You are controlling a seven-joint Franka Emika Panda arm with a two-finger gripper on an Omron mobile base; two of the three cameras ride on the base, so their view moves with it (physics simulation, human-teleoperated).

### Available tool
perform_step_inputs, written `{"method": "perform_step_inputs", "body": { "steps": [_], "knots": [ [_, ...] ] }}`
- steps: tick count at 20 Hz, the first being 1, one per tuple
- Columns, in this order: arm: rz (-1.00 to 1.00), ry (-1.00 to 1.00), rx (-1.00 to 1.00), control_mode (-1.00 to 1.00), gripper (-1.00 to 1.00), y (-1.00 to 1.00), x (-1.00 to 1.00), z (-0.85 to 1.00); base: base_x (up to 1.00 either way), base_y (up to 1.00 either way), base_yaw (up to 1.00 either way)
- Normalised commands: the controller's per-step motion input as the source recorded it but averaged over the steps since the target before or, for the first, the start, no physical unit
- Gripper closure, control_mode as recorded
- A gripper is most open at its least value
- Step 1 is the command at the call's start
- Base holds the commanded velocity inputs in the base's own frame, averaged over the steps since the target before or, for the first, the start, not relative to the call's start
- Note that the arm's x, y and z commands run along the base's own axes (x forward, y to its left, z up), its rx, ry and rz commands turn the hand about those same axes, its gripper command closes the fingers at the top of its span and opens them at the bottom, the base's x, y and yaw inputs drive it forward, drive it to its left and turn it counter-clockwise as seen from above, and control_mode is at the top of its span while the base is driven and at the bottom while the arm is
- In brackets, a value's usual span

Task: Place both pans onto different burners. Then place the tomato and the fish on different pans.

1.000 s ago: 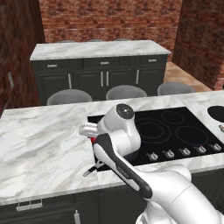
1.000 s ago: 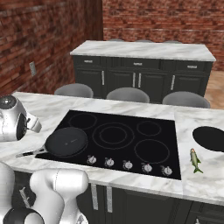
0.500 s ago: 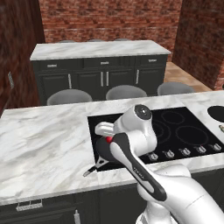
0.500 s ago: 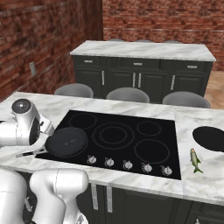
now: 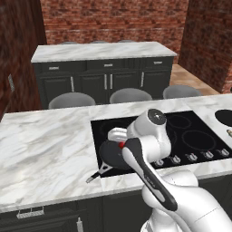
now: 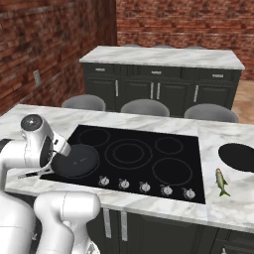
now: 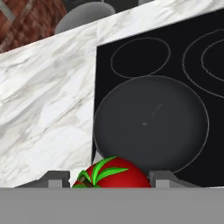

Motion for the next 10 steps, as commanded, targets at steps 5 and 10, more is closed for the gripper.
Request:
{"method": "perform_step_inputs", "body": {
  "steps": [5, 10],
  "knots": [
    [0.00, 0.00, -0.01, -1.00, 1.00, -0.32, -0.01, -0.26, 0.00, 0.00, 0.00],
    [0.00, 0.00, -0.01, -1.00, 1.00, -0.22, 0.00, -0.33, 0.00, 0.00, 0.00]
  ]
}}
